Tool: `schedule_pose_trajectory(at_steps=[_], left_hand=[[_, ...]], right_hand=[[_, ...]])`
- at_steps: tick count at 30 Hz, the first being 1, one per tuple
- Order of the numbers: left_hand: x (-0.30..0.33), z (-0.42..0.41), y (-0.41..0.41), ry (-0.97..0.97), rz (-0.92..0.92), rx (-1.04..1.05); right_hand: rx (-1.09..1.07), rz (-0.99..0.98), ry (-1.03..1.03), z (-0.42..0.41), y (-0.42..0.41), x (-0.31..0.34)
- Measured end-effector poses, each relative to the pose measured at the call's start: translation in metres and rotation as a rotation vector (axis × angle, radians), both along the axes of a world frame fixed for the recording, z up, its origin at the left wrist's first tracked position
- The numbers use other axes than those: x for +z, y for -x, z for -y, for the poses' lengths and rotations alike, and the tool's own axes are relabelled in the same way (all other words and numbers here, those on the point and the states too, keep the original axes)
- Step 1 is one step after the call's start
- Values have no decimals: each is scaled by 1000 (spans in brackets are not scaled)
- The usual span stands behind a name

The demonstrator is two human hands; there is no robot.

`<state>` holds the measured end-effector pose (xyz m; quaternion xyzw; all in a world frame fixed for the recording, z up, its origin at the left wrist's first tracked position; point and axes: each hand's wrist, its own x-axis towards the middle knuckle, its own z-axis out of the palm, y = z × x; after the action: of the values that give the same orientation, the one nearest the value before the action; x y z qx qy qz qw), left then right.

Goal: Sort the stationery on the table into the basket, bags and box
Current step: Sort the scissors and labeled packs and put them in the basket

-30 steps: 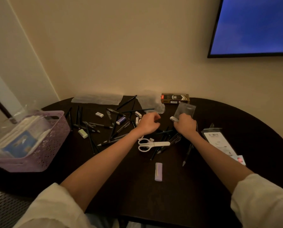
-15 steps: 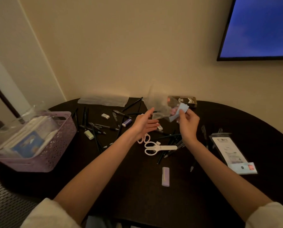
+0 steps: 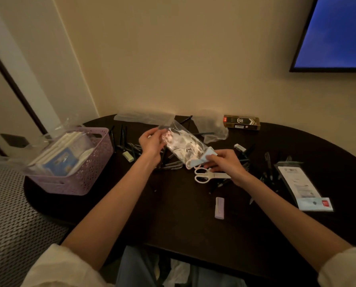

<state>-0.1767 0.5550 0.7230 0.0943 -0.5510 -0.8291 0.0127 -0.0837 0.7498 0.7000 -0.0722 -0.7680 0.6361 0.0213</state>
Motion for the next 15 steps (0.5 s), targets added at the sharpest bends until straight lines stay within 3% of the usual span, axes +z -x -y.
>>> schedule_pose_trajectory(at_steps=[3,6,8,15], left_hand=[[6,11,1,138,-74,67],[7,19,0,347,-136,119],[8,23,-6,369,-159,79],[14,31,-29,390,-231,14]], right_hand=[[7,-88,-249,0,2,-1],[126,-121,-783,-3,8,-7],[242,-92,-1001,0,10,-12],[295,-82,-1288,16,14,-14]])
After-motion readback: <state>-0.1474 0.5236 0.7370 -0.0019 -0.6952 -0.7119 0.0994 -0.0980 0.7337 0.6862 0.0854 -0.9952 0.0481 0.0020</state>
